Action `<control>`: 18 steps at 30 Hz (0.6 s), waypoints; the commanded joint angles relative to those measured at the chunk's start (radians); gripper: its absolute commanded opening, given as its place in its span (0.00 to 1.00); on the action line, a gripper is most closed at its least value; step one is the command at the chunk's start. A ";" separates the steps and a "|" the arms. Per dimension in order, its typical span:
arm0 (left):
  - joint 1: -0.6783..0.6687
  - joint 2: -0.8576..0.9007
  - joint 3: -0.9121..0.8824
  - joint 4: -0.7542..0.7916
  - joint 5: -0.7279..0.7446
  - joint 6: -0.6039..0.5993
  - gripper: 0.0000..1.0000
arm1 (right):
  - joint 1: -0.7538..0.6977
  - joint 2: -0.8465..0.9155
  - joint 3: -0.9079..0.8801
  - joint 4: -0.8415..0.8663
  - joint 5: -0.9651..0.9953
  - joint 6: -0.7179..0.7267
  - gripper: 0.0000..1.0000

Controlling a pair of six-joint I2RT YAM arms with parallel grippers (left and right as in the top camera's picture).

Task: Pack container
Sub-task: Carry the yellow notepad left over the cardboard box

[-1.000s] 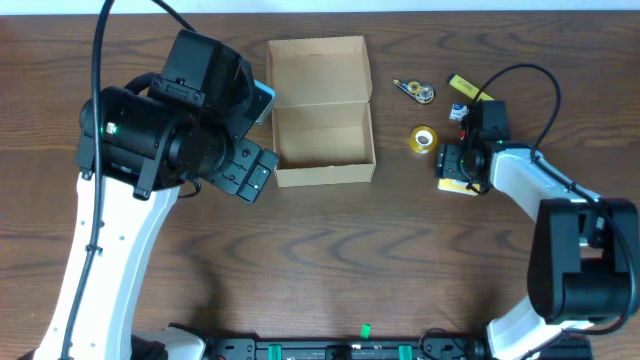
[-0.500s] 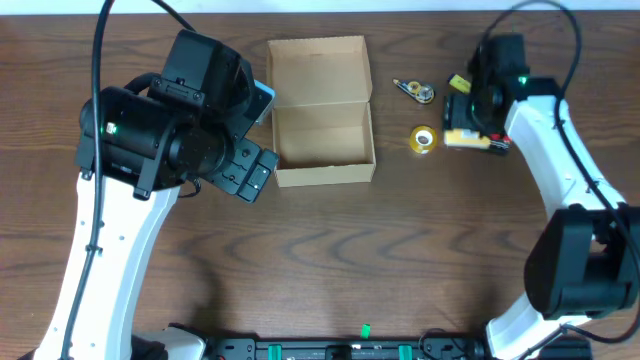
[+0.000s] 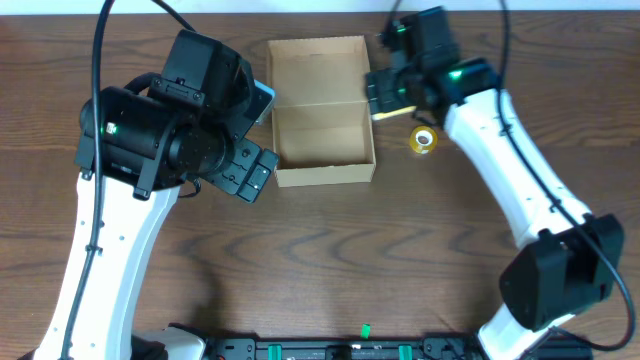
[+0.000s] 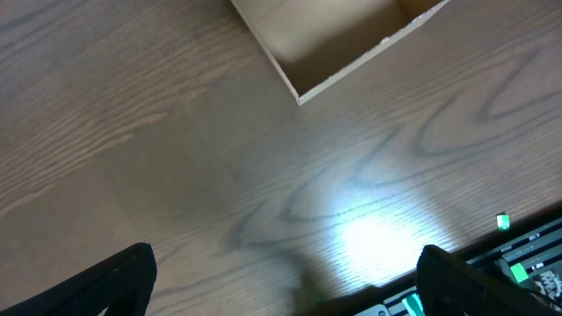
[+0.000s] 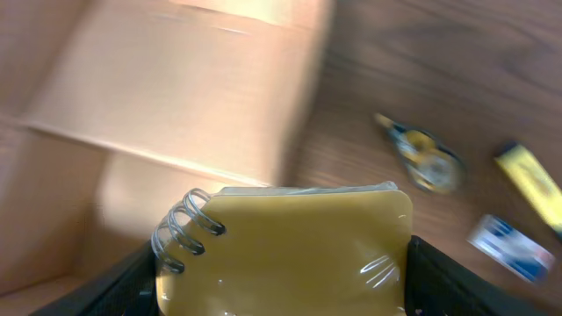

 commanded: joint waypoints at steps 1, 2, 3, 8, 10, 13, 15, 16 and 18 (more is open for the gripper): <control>0.001 -0.010 0.016 -0.005 0.000 0.007 0.95 | 0.095 0.020 0.017 0.030 0.019 0.053 0.30; 0.001 -0.010 0.016 -0.005 0.000 0.007 0.95 | 0.118 0.025 0.017 0.037 0.028 0.075 0.32; 0.001 -0.010 0.016 -0.005 0.000 0.007 0.95 | 0.144 0.036 0.016 0.043 0.042 0.103 0.32; 0.001 -0.010 0.016 -0.005 0.000 0.007 0.95 | 0.235 0.114 0.016 0.047 0.094 0.219 0.24; 0.001 -0.010 0.016 -0.005 0.000 0.007 0.95 | 0.257 0.142 0.016 0.055 0.095 0.244 0.23; 0.001 -0.010 0.016 -0.005 0.000 0.007 0.95 | 0.276 0.176 0.016 0.068 0.094 0.307 0.23; 0.001 -0.010 0.016 -0.005 0.000 0.007 0.95 | 0.279 0.188 0.016 0.066 0.094 0.345 0.22; 0.001 -0.010 0.016 -0.005 0.000 0.007 0.95 | 0.282 0.195 0.016 0.062 0.094 0.367 0.22; 0.001 -0.010 0.016 -0.005 0.000 0.007 0.95 | 0.286 0.208 0.016 0.059 0.093 0.408 0.23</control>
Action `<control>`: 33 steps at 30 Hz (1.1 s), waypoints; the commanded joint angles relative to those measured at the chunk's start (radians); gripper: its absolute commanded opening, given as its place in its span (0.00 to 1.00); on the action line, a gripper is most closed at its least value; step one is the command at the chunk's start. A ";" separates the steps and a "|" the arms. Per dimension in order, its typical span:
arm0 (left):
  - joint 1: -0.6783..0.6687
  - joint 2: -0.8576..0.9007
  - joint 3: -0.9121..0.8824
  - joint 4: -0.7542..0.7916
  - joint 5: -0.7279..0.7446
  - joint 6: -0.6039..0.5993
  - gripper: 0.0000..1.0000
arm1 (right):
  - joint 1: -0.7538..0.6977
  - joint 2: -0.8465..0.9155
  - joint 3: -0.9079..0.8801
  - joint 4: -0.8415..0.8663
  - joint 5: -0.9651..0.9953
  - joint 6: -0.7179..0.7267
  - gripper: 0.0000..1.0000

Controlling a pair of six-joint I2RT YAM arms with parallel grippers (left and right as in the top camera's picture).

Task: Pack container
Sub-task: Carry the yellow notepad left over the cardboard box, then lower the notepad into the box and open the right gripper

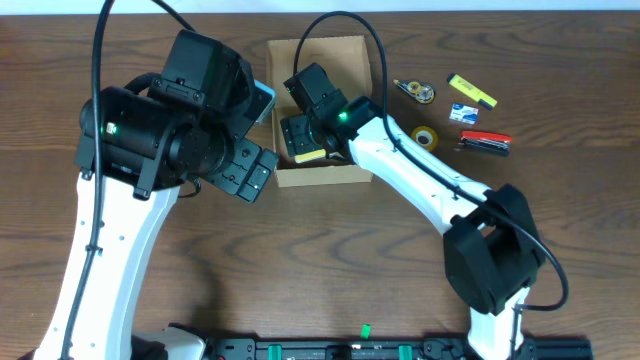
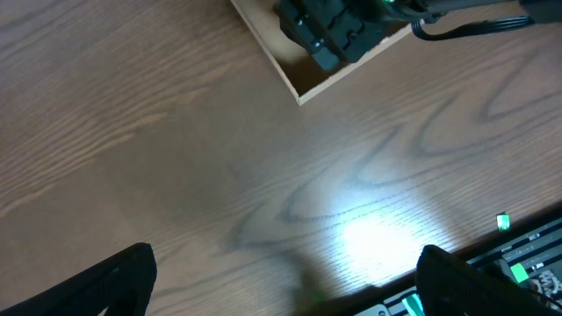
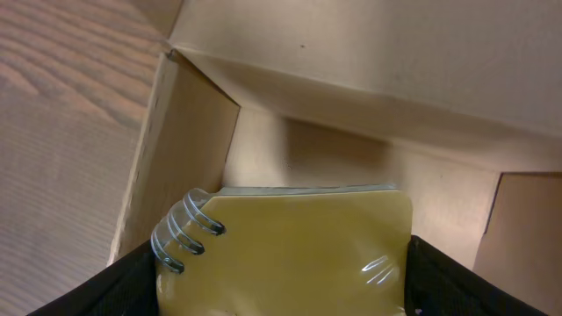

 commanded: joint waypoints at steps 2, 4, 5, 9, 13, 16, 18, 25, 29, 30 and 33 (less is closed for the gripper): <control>0.001 -0.010 0.016 -0.005 0.000 0.007 0.95 | 0.019 0.026 0.016 -0.001 0.018 0.108 0.22; 0.001 -0.010 0.016 -0.005 0.000 0.007 0.95 | 0.027 0.032 0.016 -0.003 0.018 0.109 0.23; 0.001 -0.010 0.016 -0.005 0.000 0.007 0.95 | 0.031 0.035 0.016 -0.006 0.019 0.109 0.24; 0.001 -0.010 0.016 -0.005 0.000 0.007 0.95 | 0.042 0.039 0.016 -0.032 0.019 0.116 0.24; 0.001 -0.010 0.016 -0.005 0.000 0.007 0.95 | 0.042 0.043 0.016 -0.047 0.019 0.119 0.23; 0.001 -0.010 0.016 -0.005 0.000 0.007 0.95 | 0.042 0.048 0.016 -0.047 0.019 0.119 0.23; 0.001 -0.010 0.016 -0.005 0.000 0.007 0.95 | 0.042 0.055 0.016 -0.047 0.019 0.119 0.23; 0.001 -0.010 0.016 -0.005 0.000 0.007 0.95 | 0.042 0.075 0.016 -0.054 0.019 0.119 0.24; 0.001 -0.010 0.016 -0.005 0.000 0.007 0.95 | 0.042 0.076 0.016 -0.056 0.019 0.119 0.24; 0.001 -0.010 0.016 -0.005 0.000 0.007 0.95 | 0.042 0.076 0.016 -0.056 0.019 0.118 0.24; 0.001 -0.010 0.016 -0.005 0.000 0.007 0.95 | 0.042 0.076 0.016 -0.056 0.019 0.114 0.25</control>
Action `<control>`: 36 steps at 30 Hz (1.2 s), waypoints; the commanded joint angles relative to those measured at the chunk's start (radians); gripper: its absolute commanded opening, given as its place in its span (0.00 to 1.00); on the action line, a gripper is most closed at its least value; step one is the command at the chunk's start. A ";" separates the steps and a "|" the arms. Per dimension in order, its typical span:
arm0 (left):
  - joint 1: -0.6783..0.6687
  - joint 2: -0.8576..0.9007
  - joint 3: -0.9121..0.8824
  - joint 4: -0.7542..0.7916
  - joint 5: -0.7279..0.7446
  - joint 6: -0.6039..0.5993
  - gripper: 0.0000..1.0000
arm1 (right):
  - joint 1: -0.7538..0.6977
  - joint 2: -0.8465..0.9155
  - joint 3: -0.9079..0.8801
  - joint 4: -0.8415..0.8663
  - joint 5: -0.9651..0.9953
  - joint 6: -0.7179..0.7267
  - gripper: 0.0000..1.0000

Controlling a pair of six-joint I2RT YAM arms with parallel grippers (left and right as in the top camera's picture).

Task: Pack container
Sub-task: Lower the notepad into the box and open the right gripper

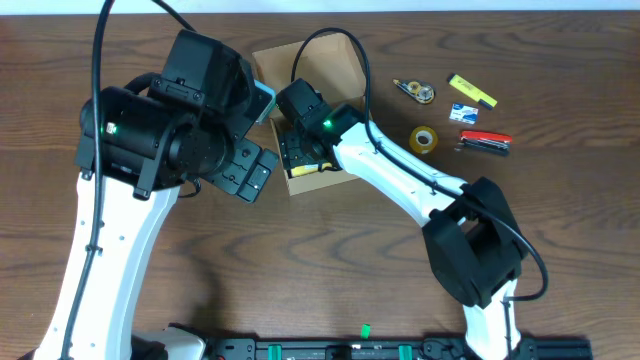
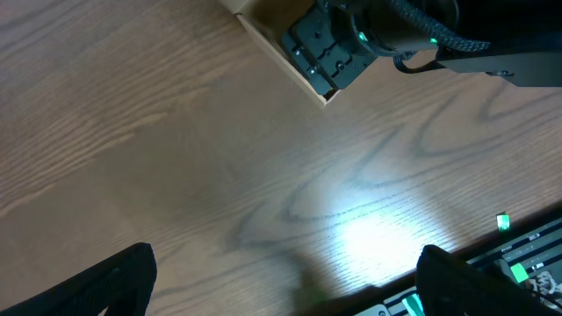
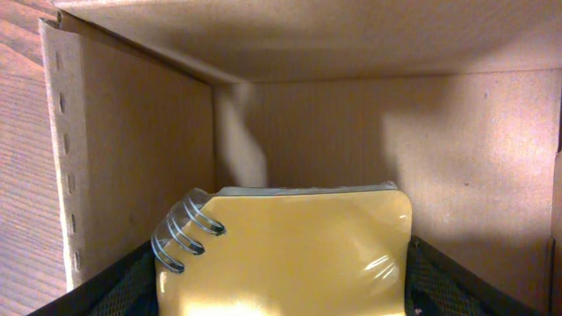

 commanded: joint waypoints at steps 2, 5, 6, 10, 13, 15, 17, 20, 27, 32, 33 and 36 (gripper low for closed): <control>0.001 -0.010 0.016 -0.005 0.000 0.007 0.95 | 0.006 0.011 0.016 -0.005 0.011 0.006 0.27; 0.001 -0.010 0.016 -0.005 0.000 0.007 0.95 | 0.006 0.011 0.016 -0.009 0.011 -0.021 0.30; 0.001 -0.010 0.016 -0.005 0.000 0.007 0.95 | 0.006 0.011 0.016 -0.010 0.011 -0.032 0.31; 0.001 -0.010 0.016 -0.005 0.000 0.007 0.95 | 0.006 0.011 0.016 -0.011 0.011 -0.047 0.38; 0.001 -0.010 0.016 -0.005 0.000 0.007 0.95 | 0.006 0.011 0.016 -0.011 0.010 -0.062 0.42; 0.001 -0.010 0.016 -0.005 0.000 0.007 0.95 | 0.006 0.011 0.016 -0.012 0.010 -0.063 0.47; 0.001 -0.010 0.016 -0.005 0.000 0.007 0.95 | 0.006 0.011 0.016 -0.011 0.010 -0.070 0.51; 0.001 -0.010 0.016 -0.005 0.000 0.007 0.95 | 0.006 0.011 0.016 -0.012 0.010 -0.070 0.59; 0.001 -0.010 0.016 -0.005 0.000 0.007 0.95 | 0.006 0.011 0.016 -0.013 0.010 -0.069 0.72; 0.001 -0.010 0.016 -0.005 0.000 0.007 0.95 | 0.006 0.011 0.016 -0.012 0.010 -0.069 0.81; 0.001 -0.010 0.016 -0.005 0.000 0.007 0.95 | 0.006 0.011 0.016 -0.012 0.010 -0.069 0.83; 0.001 -0.010 0.016 -0.005 0.000 0.007 0.95 | 0.006 0.011 0.016 -0.011 0.010 -0.069 0.87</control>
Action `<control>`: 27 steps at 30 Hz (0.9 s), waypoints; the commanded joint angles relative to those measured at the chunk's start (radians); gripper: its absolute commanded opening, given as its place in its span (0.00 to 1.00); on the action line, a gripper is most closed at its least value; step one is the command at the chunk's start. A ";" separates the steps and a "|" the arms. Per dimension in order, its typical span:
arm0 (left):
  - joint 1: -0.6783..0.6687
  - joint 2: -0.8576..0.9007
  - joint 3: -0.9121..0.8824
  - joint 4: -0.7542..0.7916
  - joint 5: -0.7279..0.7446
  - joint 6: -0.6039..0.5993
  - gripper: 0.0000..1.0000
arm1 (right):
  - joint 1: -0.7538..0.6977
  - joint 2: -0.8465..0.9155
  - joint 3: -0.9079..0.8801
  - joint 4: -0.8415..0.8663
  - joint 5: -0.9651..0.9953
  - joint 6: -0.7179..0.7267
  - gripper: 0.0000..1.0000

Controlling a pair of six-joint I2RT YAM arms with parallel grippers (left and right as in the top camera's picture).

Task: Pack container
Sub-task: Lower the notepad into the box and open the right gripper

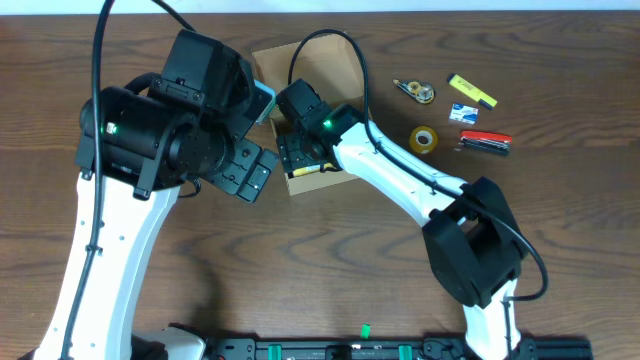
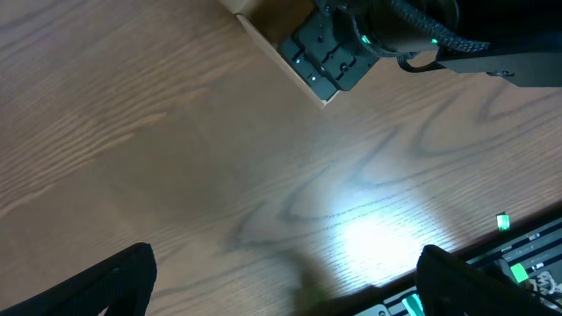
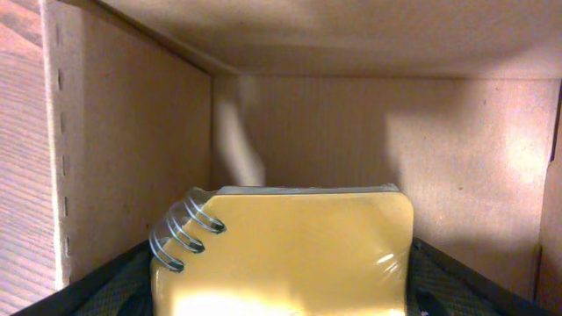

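An open cardboard box lies skewed on the wooden table, its inside walls filling the right wrist view. My right gripper reaches down into the box's near left corner, shut on a yellow spiral notebook wrapped in clear film; a strip of the notebook shows under the gripper. My left gripper hangs open over bare table left of the box, holding nothing; its fingers frame the wood grain.
Small items lie right of the box: a tape dispenser, a yellow tape roll, a yellow marker, a small blue-white packet and a red pocket knife. The left arm's bulk sits close against the box's left side.
The right gripper and notebook have sunk slightly deeper into the box. The box and the left arm have not moved.
My right gripper held the yellow notebook just right of the box, beside the small items. Then it was over the box's near half. Then it was down inside at the near left corner, with the box turned askew, and it stays there now.
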 commanded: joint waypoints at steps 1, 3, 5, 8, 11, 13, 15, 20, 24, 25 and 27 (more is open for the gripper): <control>0.001 -0.010 0.016 -0.005 0.000 0.007 0.95 | 0.006 0.011 0.016 0.000 0.010 -0.004 0.87; 0.001 -0.010 0.016 -0.005 0.000 0.007 0.95 | 0.006 0.011 0.016 -0.001 0.011 -0.004 0.87; 0.001 -0.010 0.016 -0.005 0.000 0.007 0.95 | 0.006 0.011 0.016 0.000 0.011 -0.004 0.87; 0.001 -0.010 0.016 -0.005 0.000 0.007 0.95 | 0.006 0.011 0.016 0.000 0.010 -0.004 0.88; 0.001 -0.010 0.016 -0.005 0.000 0.007 0.95 | 0.006 0.011 0.016 0.000 0.010 -0.004 0.88; 0.001 -0.010 0.016 -0.005 0.000 0.007 0.95 | 0.004 0.010 0.016 0.000 0.011 -0.011 0.89; 0.001 -0.010 0.016 -0.005 0.000 0.007 0.95 | -0.002 0.006 0.017 0.001 0.011 -0.015 0.88; 0.001 -0.010 0.016 -0.005 0.000 0.007 0.95 | -0.038 -0.015 0.042 -0.021 0.011 -0.015 0.83; 0.001 -0.010 0.016 -0.005 0.000 0.007 0.95 | -0.079 -0.039 0.083 -0.061 0.010 -0.039 0.82; 0.001 -0.010 0.016 -0.005 0.000 0.007 0.95 | -0.088 -0.045 0.095 -0.074 0.011 -0.043 0.82; 0.001 -0.010 0.016 -0.005 0.000 0.007 0.95 | -0.111 -0.063 0.124 -0.101 0.010 -0.067 0.82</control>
